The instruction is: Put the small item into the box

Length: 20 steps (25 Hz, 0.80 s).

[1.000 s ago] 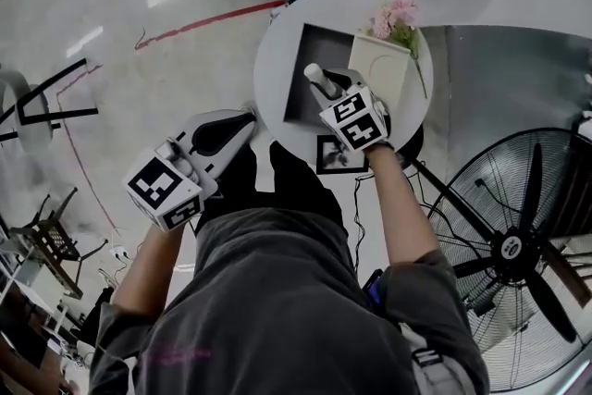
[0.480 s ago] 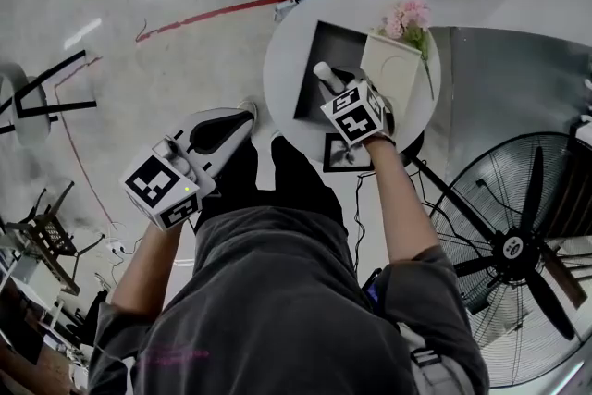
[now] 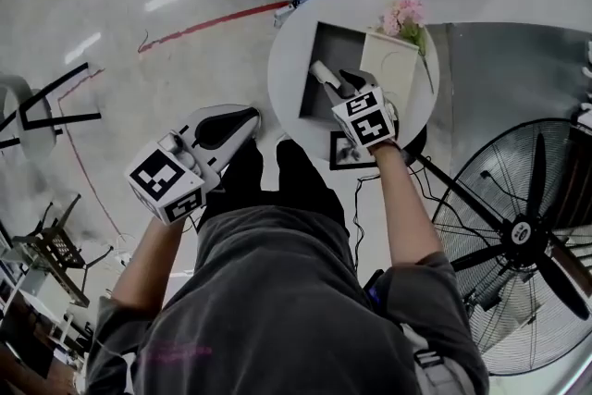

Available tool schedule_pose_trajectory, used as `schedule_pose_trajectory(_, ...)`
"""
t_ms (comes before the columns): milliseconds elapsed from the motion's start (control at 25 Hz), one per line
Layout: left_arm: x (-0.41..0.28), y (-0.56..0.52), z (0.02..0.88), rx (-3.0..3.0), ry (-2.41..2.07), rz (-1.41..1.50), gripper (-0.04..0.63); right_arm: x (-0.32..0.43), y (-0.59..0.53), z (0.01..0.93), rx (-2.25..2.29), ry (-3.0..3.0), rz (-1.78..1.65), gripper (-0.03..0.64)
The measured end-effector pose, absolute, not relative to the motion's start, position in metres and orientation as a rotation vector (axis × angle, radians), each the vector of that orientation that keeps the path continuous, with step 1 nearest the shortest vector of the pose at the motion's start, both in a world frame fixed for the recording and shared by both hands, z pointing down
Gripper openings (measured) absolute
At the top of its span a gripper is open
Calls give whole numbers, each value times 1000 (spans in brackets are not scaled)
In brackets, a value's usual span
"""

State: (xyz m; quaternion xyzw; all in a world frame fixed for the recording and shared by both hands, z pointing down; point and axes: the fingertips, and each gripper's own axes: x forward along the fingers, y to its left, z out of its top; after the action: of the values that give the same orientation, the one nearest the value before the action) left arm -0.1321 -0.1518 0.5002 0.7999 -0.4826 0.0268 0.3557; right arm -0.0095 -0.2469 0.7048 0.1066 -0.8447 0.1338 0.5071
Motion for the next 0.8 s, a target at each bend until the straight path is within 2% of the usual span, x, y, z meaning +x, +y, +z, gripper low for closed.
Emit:
schedule_pose_trajectory(360,-112,-154,464,2199,-1177,95,26,7,-249,614,488,-2304,480,76)
schedule_pose_trajectory(800,-91,-147,414,2357,-1116,128,25,27,-222,499,665,-2531,526,43)
